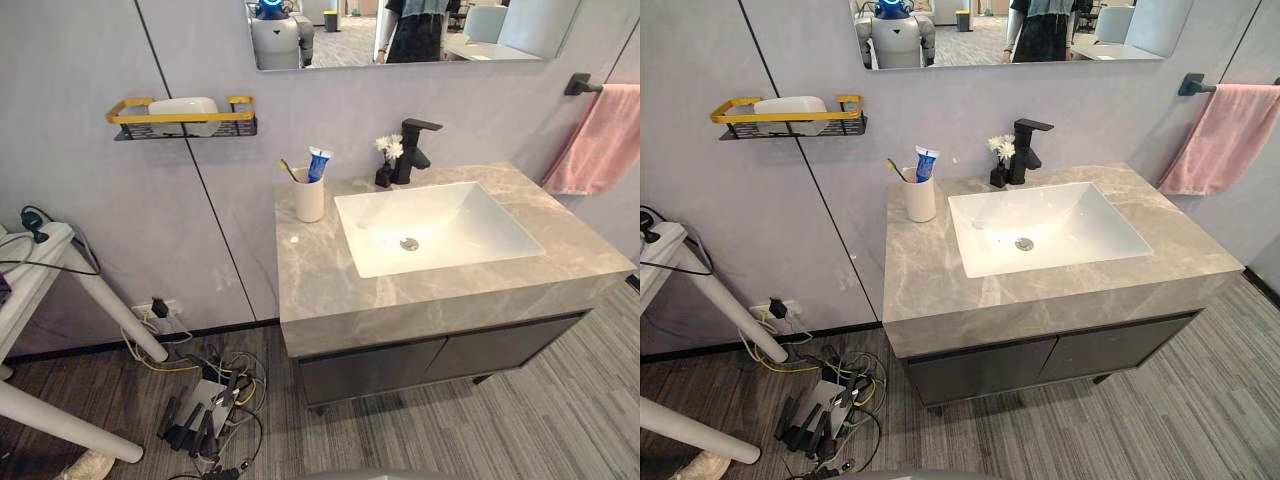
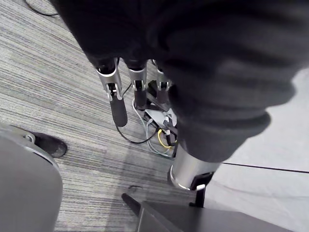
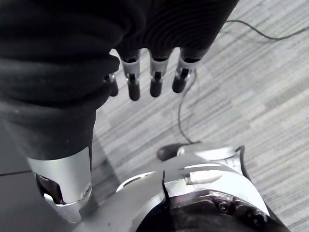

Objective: Organize washtable

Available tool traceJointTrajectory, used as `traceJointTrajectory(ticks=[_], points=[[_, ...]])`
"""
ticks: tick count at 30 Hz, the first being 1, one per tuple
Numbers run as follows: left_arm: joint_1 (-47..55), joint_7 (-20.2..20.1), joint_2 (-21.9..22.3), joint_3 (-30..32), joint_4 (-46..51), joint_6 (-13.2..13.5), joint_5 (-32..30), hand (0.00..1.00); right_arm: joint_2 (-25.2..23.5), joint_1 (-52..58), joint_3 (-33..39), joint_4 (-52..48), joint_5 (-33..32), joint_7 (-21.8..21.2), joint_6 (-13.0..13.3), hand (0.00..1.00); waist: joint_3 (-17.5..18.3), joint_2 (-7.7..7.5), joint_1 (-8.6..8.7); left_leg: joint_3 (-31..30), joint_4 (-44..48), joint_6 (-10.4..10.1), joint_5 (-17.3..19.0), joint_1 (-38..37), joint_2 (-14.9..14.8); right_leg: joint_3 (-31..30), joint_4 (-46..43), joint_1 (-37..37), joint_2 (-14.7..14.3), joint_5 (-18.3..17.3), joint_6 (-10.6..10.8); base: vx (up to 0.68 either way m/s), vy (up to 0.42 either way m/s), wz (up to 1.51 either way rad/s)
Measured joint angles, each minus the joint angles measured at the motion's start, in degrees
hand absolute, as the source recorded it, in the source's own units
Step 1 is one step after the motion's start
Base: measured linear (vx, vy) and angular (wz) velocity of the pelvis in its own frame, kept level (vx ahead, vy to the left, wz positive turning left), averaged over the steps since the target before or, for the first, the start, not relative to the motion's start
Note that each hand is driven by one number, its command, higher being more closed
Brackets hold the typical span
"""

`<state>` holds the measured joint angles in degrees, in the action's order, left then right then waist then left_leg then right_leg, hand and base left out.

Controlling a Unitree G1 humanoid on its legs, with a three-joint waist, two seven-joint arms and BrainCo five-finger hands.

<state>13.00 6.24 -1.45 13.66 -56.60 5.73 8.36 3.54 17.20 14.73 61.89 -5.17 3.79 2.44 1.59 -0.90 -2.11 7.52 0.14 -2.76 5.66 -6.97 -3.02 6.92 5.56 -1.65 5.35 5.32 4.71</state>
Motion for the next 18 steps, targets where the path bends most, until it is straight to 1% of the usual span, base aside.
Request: traceJointTrajectory(ticks=[1,2,3,4,5,6,7,8,9,10,11,12,13,14,17,18], points=[[0.0,0.0,0.0,0.0,0.0,0.1,0.0,0.00,0.0,-0.1,0.0,0.1,0.0,0.0,0.0,0.00,-0.4,0.60,0.00,0.2,0.0,0.0,0.0,-0.1,0.0,-0.2,0.0,0.0,0.0,0.0,0.0,0.00,-0.001,-0.07],[-0.1,0.0,0.0,0.0,-0.2,0.2,0.0,0.00,0.0,-0.1,0.0,0.2,0.0,0.0,0.0,0.00,0.0,-0.15,0.01,0.4,-0.1,0.1,0.1,-0.2,-0.1,-0.6,0.0,0.0,-0.1,0.0,0.0,0.00,-0.001,-0.07],[0.0,0.0,-0.1,-0.1,-0.2,0.2,0.0,0.00,0.0,-0.2,0.0,0.2,0.0,0.0,0.0,0.00,-0.3,0.34,0.03,0.4,-0.1,0.1,0.1,-0.3,0.0,-0.7,0.0,0.0,-0.1,0.0,0.0,0.00,0.000,-0.07],[0.0,0.0,-0.1,-0.1,-0.2,0.3,0.0,0.00,0.0,-0.3,0.0,0.3,0.0,0.0,0.0,0.00,-0.4,0.28,0.11,0.5,-0.1,0.1,0.2,-0.4,-0.1,-0.8,0.0,-0.1,-0.2,0.1,-0.1,0.00,0.000,-0.04],[0.0,0.0,-0.1,-0.1,-0.2,0.3,0.0,0.00,0.0,-0.3,0.0,0.3,0.0,0.0,0.0,0.00,-0.1,-0.19,0.16,0.6,-0.1,0.2,0.2,-0.5,-0.1,-0.8,0.0,0.0,-0.2,0.1,-0.1,0.00,0.000,0.00],[0.0,-0.2,-0.3,-0.3,-0.2,0.3,0.0,0.00,0.0,-0.5,0.0,0.4,0.0,-0.1,0.0,0.00,-0.7,0.46,0.39,0.6,0.0,0.1,0.3,-0.5,-0.1,-0.9,0.0,0.0,-0.2,0.1,-0.1,0.00,0.000,0.00],[0.0,-0.2,-0.3,-0.3,-0.2,0.3,0.0,0.00,0.0,-0.7,0.1,0.5,0.0,-0.1,0.0,0.00,-0.7,0.11,0.55,0.6,0.2,0.1,0.6,-0.4,-0.1,-1.0,-0.1,0.0,-0.2,0.0,0.0,-0.03,0.002,-0.01],[-0.2,-0.5,-0.5,-0.2,0.1,0.4,0.0,0.00,0.0,-1.4,0.3,0.5,0.0,-0.1,0.0,0.00,-1.9,0.44,1.00,0.6,2.9,-0.1,2.2,0.6,-0.5,-1.0,-1.6,0.6,-0.2,-1.1,-0.1,-0.04,0.000,-0.04],[-0.6,-0.8,-0.5,-0.1,0.7,0.4,0.0,0.00,0.0,-2.0,0.8,0.3,0.0,-0.2,0.0,0.00,-3.2,0.45,1.18,0.6,8.1,-0.2,4.7,3.4,-1.3,-1.0,-4.9,2.2,-0.3,-2.7,-0.2,-0.04,0.001,-0.04],[-0.9,-0.9,-0.5,-0.2,1.2,0.4,0.0,0.00,0.0,-2.2,1.0,-0.2,-0.1,-0.2,0.0,0.00,-3.9,0.24,1.17,0.6,11.4,0.0,6.1,5.0,-2.0,-1.0,-7.2,3.2,-0.4,-3.6,-0.2,-0.07,0.016,-0.02],[-1.4,-1.1,-0.2,-0.2,2.9,0.4,0.1,0.00,0.0,-2.8,1.2,-0.5,-0.7,-0.2,0.3,0.00,-6.1,1.25,1.24,0.3,18.1,-0.2,9.3,8.5,-3.4,-1.0,-12.8,6.2,-0.9,-5.9,-0.5,-0.08,0.024,-0.01],[-1.9,-1.2,0.0,-0.2,3.4,0.4,0.1,0.00,0.1,-3.1,1.2,-0.6,-0.9,-0.2,0.4,0.00,-6.5,1.01,1.22,0.2,21.0,-0.2,10.7,10.0,-4.2,-1.1,-15.4,7.7,-1.2,-7.1,-0.5,-0.13,0.033,-0.05],[-2.4,-1.2,0.2,-0.2,4.5,0.4,0.1,0.00,0.1,-3.4,1.1,-0.7,-1.1,-0.1,0.4,0.00,-7.5,1.35,1.18,-0.6,26.3,-0.2,13.2,12.7,-5.4,-1.6,-20.1,11.0,-1.7,-9.0,-0.7,-0.10,0.049,-0.11],[-3.1,-1.2,0.3,-0.2,5.1,0.5,0.1,0.00,-0.3,-3.4,1.1,-2.0,-1.3,0.0,0.4,0.00,-8.6,1.04,1.17,-1.2,29.5,-0.3,14.9,14.3,-6.0,-2.0,-23.1,12.8,-2.2,-10.4,-0.6,-0.09,0.049,-0.13],[-3.7,-1.2,0.9,-1.9,5.8,0.4,0.0,0.00,-0.9,-3.0,0.9,-4.4,-1.5,0.0,0.3,0.00,-9.1,0.52,1.49,-0.2,30.5,-0.5,15.8,14.4,-6.0,-3.4,-24.4,13.9,-2.3,-10.9,-0.4,-0.03,0.052,-0.26],[-3.9,-1.2,0.7,-2.5,7.2,0.7,-0.1,0.00,-1.3,-2.9,0.6,-5.8,-1.5,-0.1,0.4,0.00,-8.9,0.06,1.45,1.0,31.0,-0.1,16.1,14.4,-6.0,-4.5,-24.3,14.6,-2.4,-10.3,-0.1,-0.01,0.072,-0.41]])
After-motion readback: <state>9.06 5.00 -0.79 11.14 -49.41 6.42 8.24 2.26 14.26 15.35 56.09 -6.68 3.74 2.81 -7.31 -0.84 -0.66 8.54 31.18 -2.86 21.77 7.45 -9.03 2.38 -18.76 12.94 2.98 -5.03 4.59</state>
